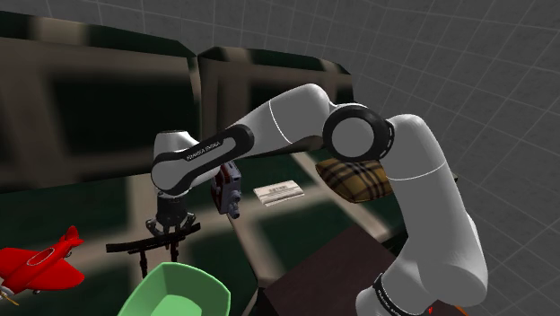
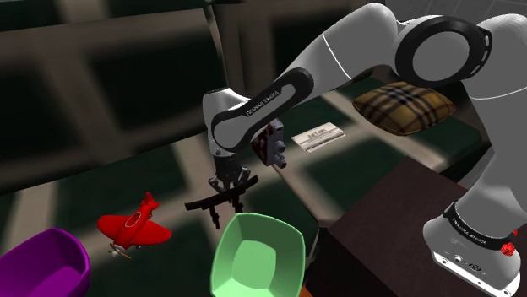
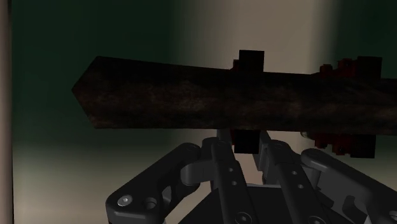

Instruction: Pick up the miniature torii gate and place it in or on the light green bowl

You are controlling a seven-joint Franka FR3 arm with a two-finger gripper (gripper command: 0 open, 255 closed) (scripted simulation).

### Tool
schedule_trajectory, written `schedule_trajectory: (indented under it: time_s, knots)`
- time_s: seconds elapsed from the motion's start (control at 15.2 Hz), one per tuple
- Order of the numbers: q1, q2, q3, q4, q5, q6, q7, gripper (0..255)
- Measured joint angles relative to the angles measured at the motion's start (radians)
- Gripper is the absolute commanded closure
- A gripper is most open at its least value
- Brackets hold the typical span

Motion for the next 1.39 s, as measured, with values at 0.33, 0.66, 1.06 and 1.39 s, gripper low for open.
schedule_trajectory:
  time_s: [0.33, 0.66, 1.06, 1.39]
  knots:
    - [0.0, -0.001, 0.0, 0.0, 0.0, 0.0, 0.001, 255]
    - [-0.003, -0.017, 0.002, 0.001, 0.002, -0.018, 0.002, 255]
    - [-0.011, -0.073, 0.012, -0.01, 0.011, -0.061, 0.01, 255]
    - [-0.017, -0.111, 0.018, -0.001, 0.017, -0.107, 0.017, 255]
